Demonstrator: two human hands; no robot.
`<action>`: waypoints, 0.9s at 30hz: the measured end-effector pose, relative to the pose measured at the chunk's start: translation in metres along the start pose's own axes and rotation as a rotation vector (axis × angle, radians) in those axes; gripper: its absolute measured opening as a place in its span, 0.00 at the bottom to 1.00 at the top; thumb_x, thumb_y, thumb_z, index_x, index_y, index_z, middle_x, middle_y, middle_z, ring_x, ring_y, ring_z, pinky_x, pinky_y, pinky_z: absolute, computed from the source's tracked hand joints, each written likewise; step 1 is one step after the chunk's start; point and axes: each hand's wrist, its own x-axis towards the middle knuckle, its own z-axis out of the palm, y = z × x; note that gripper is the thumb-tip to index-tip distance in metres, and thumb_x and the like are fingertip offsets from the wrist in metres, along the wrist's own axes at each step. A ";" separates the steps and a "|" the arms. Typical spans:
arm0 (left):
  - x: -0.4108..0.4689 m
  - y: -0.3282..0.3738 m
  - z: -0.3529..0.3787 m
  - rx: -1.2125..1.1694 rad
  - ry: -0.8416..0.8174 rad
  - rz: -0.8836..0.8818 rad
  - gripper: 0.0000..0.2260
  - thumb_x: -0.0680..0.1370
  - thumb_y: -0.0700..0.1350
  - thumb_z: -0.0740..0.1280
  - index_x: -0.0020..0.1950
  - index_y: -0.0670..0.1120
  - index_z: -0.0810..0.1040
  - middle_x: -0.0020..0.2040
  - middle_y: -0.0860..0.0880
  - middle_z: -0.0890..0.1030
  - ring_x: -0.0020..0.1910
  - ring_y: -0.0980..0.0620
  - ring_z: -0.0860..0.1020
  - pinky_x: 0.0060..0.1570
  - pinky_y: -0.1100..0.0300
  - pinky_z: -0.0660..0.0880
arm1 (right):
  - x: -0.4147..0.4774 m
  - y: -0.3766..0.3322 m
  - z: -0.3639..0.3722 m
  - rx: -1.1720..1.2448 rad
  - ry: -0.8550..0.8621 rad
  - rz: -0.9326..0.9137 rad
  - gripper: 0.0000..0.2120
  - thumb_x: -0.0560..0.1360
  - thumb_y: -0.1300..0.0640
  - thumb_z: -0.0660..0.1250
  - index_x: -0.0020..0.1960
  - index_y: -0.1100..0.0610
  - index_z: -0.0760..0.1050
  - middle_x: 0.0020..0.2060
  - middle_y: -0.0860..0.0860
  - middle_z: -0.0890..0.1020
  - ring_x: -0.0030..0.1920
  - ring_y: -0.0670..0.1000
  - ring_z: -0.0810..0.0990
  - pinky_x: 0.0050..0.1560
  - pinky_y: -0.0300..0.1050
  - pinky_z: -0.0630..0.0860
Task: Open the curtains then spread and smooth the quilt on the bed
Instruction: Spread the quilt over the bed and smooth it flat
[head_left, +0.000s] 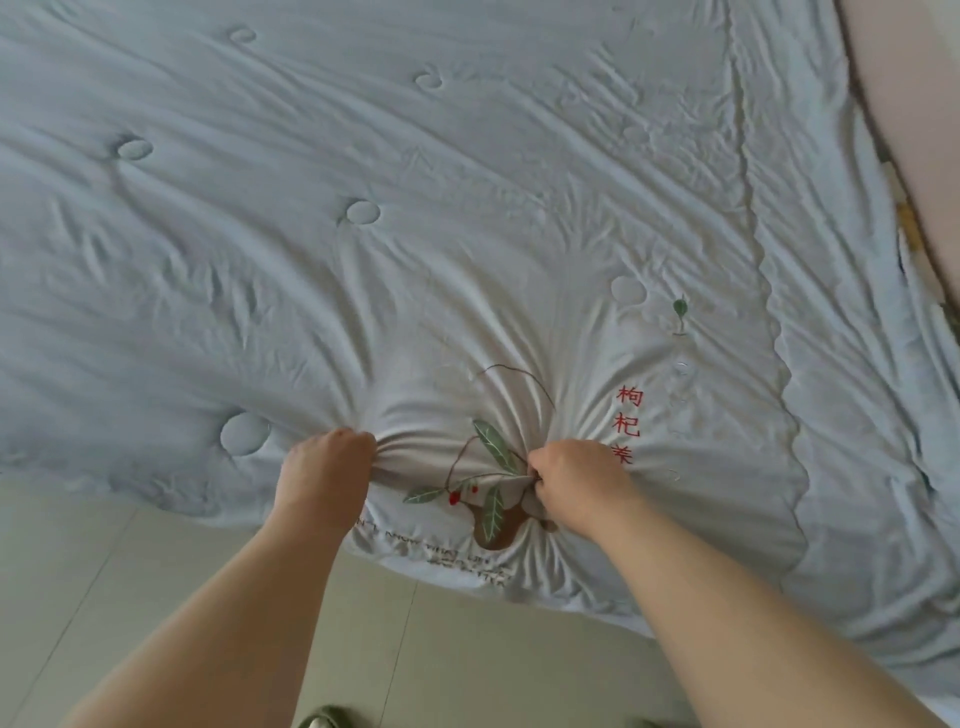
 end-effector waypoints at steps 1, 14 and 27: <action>0.003 -0.002 -0.001 0.018 -0.040 0.032 0.08 0.76 0.35 0.59 0.42 0.48 0.71 0.45 0.47 0.78 0.46 0.45 0.78 0.41 0.56 0.71 | 0.002 0.000 -0.002 0.012 -0.031 0.040 0.08 0.75 0.61 0.61 0.50 0.57 0.78 0.46 0.55 0.81 0.48 0.58 0.80 0.45 0.46 0.72; -0.009 -0.054 0.003 -0.200 -0.167 0.150 0.04 0.76 0.44 0.62 0.49 0.49 0.75 0.51 0.50 0.78 0.51 0.47 0.78 0.40 0.58 0.67 | -0.004 -0.051 -0.018 -0.086 -0.248 0.166 0.06 0.70 0.58 0.67 0.38 0.55 0.69 0.33 0.49 0.73 0.36 0.52 0.74 0.36 0.43 0.69; 0.000 -0.198 -0.001 -0.036 0.012 -0.086 0.16 0.76 0.44 0.65 0.63 0.51 0.70 0.59 0.51 0.73 0.59 0.49 0.72 0.54 0.58 0.69 | 0.079 -0.193 -0.019 0.160 -0.015 -0.040 0.22 0.72 0.48 0.69 0.63 0.54 0.69 0.59 0.53 0.73 0.58 0.56 0.74 0.55 0.50 0.74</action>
